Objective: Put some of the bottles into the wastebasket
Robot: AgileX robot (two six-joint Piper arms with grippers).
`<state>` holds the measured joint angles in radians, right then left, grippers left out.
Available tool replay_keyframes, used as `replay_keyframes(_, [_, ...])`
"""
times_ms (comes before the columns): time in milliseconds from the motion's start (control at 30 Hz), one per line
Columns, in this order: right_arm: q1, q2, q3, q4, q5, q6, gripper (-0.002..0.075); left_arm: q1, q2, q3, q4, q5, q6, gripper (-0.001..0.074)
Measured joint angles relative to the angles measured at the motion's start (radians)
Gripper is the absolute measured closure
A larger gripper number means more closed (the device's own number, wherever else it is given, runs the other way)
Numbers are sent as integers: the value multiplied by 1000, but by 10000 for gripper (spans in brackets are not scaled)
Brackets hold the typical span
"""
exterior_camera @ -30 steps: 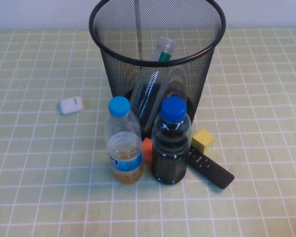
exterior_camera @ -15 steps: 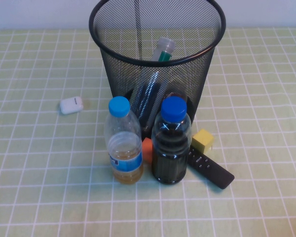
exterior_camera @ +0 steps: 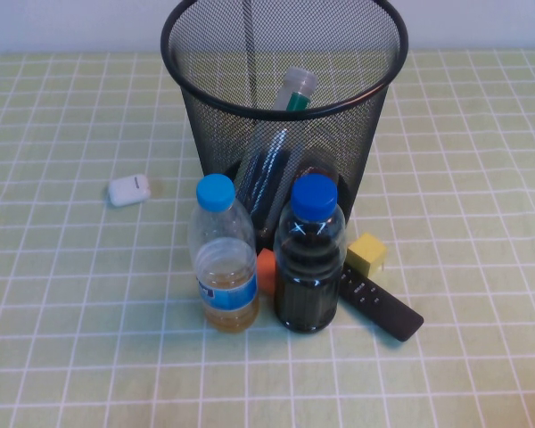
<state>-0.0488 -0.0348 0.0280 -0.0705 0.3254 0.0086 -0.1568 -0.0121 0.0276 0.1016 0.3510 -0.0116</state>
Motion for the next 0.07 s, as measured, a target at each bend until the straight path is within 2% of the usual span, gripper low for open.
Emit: replay_keyframes(67, [0,0,0,0,0,0,733,0,0,0,0,0,0,739])
